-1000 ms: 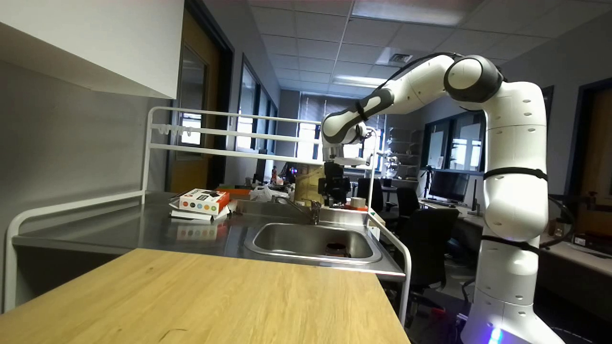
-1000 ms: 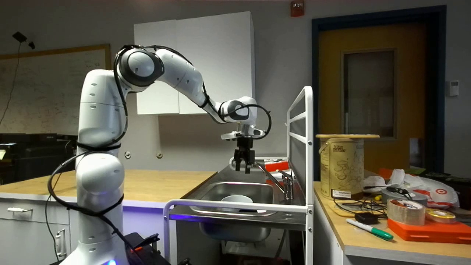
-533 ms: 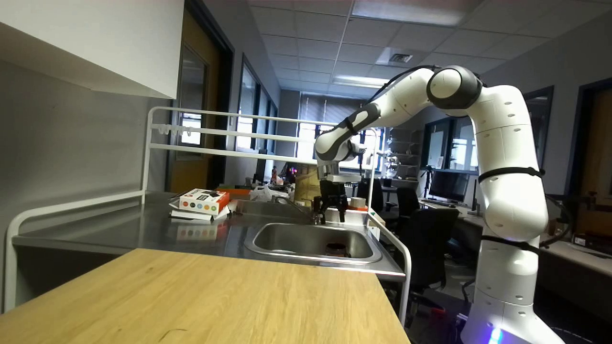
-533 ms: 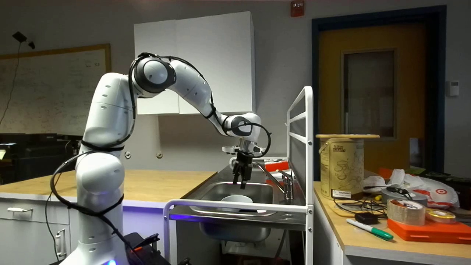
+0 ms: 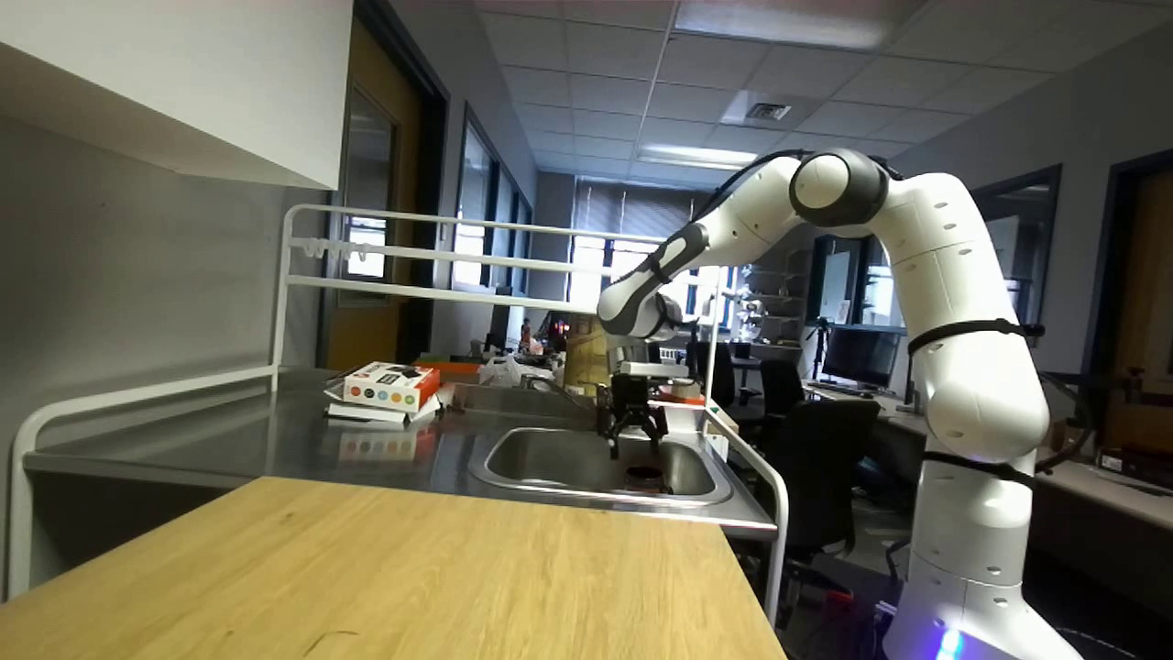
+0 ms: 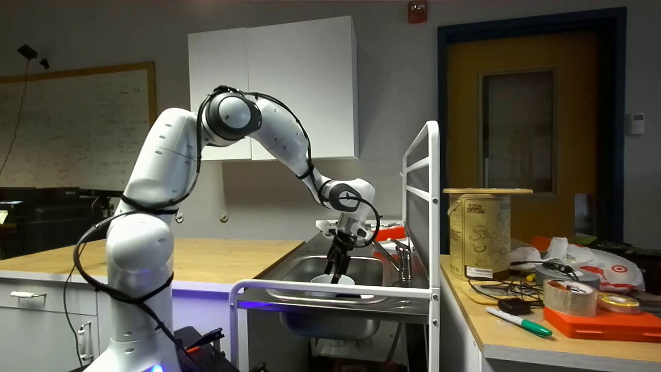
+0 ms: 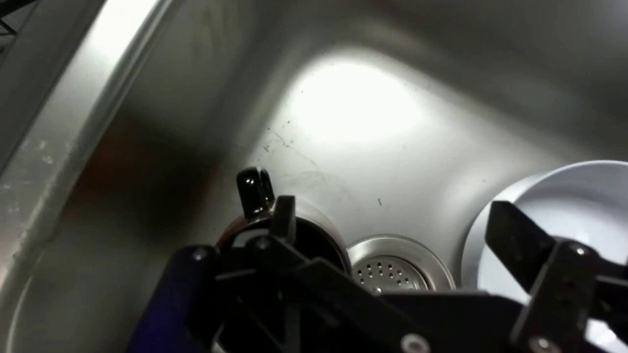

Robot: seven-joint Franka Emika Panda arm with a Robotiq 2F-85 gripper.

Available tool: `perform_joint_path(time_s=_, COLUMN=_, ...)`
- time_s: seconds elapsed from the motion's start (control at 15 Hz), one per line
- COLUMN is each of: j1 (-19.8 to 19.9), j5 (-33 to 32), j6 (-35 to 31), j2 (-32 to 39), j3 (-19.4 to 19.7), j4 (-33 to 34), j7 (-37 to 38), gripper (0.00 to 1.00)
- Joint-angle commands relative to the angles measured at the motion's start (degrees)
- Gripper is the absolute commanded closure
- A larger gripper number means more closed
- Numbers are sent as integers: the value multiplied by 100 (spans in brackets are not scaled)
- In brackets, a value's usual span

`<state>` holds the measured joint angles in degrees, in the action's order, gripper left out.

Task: Get the cup from the sink basin and place it on the sink countertop

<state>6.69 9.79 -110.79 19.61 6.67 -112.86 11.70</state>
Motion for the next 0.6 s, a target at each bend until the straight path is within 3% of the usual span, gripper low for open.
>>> perform_joint_path(time_s=0.0, j1=128, j5=197, j6=2, j2=306, j3=50, j4=203, j7=10, gripper=0)
perform_joint_path(time_s=0.53, j1=281, j5=237, j6=5, j2=807, j3=86, j4=417, j7=-5, gripper=0)
